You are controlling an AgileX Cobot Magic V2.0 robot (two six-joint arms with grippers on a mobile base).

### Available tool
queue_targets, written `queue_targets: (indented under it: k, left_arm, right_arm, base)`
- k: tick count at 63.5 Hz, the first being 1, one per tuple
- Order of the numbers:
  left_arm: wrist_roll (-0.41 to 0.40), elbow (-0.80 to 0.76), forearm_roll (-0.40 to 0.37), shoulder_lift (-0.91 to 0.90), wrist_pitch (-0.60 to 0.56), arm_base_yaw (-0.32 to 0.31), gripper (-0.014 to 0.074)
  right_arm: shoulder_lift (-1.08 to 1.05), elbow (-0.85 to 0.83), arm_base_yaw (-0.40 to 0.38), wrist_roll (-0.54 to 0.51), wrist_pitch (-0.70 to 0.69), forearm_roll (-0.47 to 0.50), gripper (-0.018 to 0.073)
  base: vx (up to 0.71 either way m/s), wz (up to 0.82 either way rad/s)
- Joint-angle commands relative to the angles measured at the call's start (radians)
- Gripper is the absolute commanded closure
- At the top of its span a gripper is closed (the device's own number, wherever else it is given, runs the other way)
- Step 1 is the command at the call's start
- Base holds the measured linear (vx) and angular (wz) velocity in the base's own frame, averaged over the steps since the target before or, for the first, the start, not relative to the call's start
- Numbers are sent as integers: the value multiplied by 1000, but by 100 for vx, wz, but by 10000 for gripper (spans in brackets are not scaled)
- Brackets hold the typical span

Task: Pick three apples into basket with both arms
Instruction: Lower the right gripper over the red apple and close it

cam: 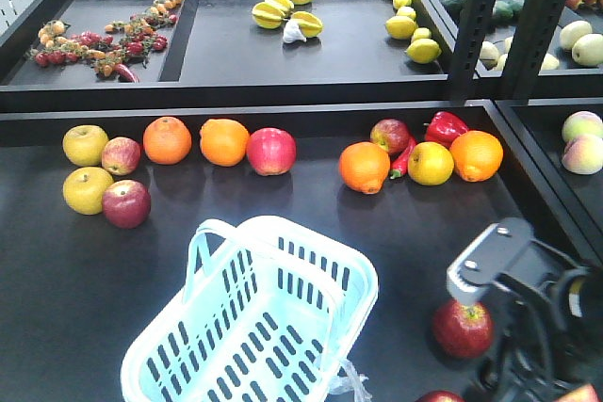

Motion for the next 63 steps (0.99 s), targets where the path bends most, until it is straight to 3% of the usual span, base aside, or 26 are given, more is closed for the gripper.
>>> queue_targets:
  k: [1, 63]
  left_arm:
    - [-5, -23, 31, 9, -51, -5, 11]
    - [-5, -23, 31, 9, -51, -5, 11]
  right_arm:
    - [50, -31, 3, 20, -83, -7, -31]
    - [459, -31, 3, 12, -234, 49, -31]
  base:
    - [0, 0]
    - [0, 0]
